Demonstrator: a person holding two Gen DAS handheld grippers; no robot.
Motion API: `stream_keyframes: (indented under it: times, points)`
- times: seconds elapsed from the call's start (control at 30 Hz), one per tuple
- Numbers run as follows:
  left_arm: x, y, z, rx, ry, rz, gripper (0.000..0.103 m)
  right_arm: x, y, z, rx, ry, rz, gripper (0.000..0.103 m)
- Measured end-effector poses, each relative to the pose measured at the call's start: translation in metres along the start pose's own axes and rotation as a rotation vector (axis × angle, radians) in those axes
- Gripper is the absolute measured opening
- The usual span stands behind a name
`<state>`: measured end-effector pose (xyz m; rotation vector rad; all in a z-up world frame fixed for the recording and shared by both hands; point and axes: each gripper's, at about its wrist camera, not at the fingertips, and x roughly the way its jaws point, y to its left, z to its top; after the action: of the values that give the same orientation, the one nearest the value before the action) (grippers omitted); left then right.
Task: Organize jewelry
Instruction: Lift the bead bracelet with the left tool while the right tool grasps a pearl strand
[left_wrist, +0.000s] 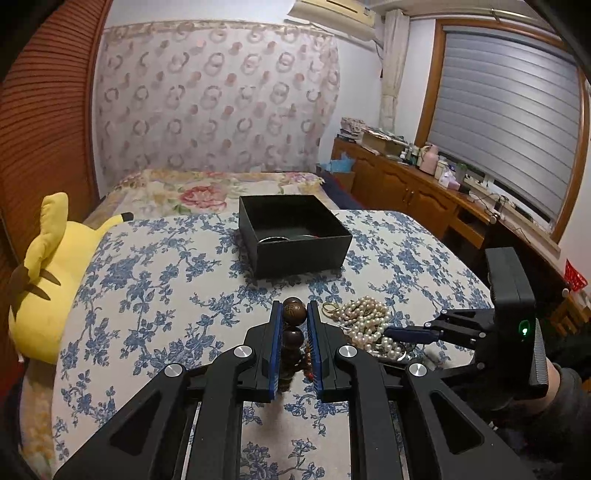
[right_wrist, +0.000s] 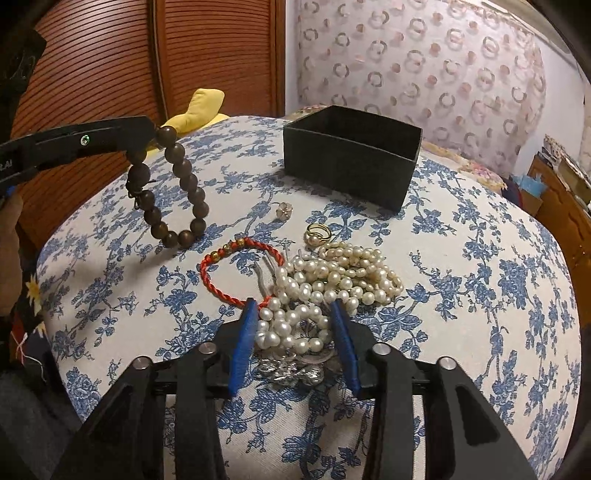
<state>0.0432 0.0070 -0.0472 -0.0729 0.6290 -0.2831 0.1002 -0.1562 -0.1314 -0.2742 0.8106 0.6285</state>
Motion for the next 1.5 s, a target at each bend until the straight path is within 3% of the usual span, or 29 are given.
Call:
stream_keyframes:
  times: [0.03,0.2,0.23,0.63,1.07,1.5]
  points:
    - [0.000,0.001,0.000,-0.001,0.001,0.000,0.012,-0.001,-0.001,0.001,0.005,-0.004,0.012,0.031]
    - [0.000,0.002,-0.001,-0.005,-0.001,0.001,0.012,-0.008,-0.003,0.000,0.009,-0.023,0.006,0.024]
    - [0.000,0.002,-0.001,-0.006,-0.001,0.002,0.012,-0.010,-0.004,0.001,0.011,-0.031,0.003,0.008]
    - [-0.002,0.002,0.004,-0.005,-0.016,0.000,0.012,-0.039,-0.010,0.019,-0.004,-0.105,0.009,0.009]
    - [-0.010,-0.006,0.034,0.022,-0.071,-0.005,0.012,-0.081,-0.020,0.059,-0.045,-0.223,-0.043,0.009]
    - [-0.004,-0.008,0.043,0.038,-0.071,0.001,0.012,-0.113,-0.031,0.099,-0.074,-0.320,-0.094,0.009]
